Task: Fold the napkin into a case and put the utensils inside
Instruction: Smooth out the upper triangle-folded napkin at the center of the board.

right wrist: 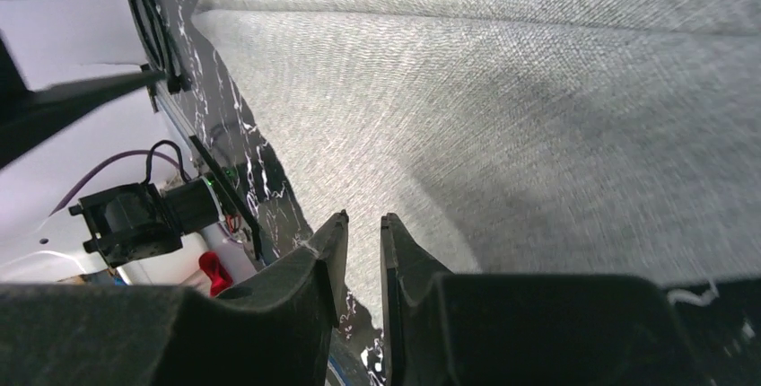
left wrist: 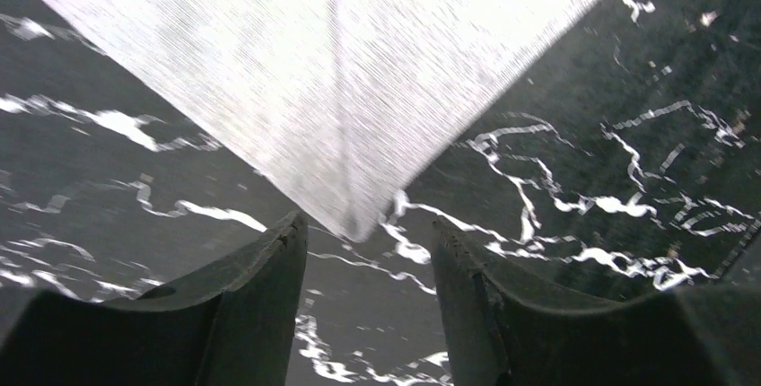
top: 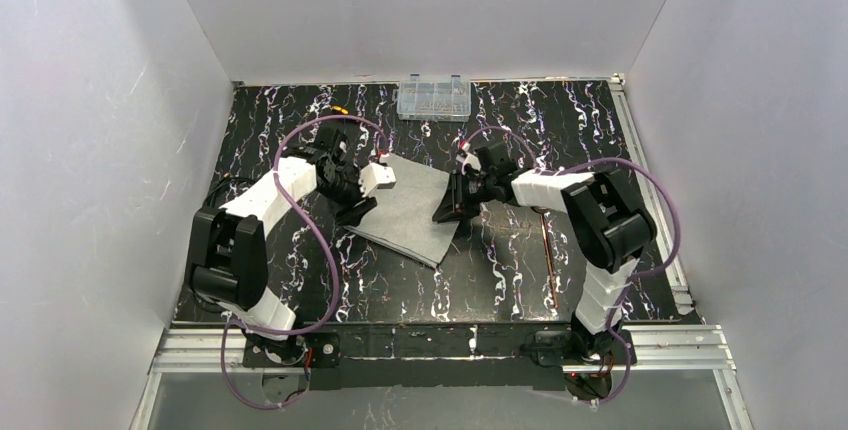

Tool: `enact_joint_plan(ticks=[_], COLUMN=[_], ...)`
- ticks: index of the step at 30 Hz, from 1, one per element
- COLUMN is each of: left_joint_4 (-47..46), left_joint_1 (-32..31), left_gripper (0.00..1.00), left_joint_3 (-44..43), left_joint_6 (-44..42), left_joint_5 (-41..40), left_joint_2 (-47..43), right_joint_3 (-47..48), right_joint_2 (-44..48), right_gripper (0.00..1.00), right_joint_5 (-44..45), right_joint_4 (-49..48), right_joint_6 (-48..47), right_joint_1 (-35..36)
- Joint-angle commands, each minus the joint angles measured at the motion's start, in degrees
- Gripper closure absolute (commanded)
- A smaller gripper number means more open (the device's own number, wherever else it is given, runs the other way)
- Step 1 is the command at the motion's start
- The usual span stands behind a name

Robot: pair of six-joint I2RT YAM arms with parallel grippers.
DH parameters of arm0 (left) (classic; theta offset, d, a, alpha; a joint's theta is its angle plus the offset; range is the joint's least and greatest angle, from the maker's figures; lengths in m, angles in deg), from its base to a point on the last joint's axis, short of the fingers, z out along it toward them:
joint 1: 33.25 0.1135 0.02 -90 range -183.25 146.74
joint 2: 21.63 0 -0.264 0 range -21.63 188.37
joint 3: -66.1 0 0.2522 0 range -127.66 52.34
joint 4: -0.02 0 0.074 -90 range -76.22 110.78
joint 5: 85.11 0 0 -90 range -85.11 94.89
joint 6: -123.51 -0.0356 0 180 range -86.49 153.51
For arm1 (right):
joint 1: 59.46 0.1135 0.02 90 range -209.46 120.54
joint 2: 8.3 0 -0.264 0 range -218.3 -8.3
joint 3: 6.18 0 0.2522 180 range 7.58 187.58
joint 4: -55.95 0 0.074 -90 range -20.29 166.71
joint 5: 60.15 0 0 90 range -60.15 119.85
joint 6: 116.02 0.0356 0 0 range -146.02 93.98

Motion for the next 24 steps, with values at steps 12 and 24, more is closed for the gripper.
enact_joint_plan(ticks=[12,24], left_joint_4=[-7.08,-8.39], left_joint_1=[0.57,0.76], left_gripper=[0.52,0.64], left_joint_3=[-1.72,2.67], left_joint_6=[-3.04,-1.06], left_joint_5=[-1.81,-1.48], left_joint_2=[8.99,12.31], right_joint_3=[0.98,7.19], right_joint_2=[-8.23,-9.59], right_gripper=[0.77,0.77], right_joint_5=[-2.1,0.08], right_joint_4=[-1.32,11.73], right_joint_6=[0.28,-9.12], right_joint_1=[0.67,-0.16])
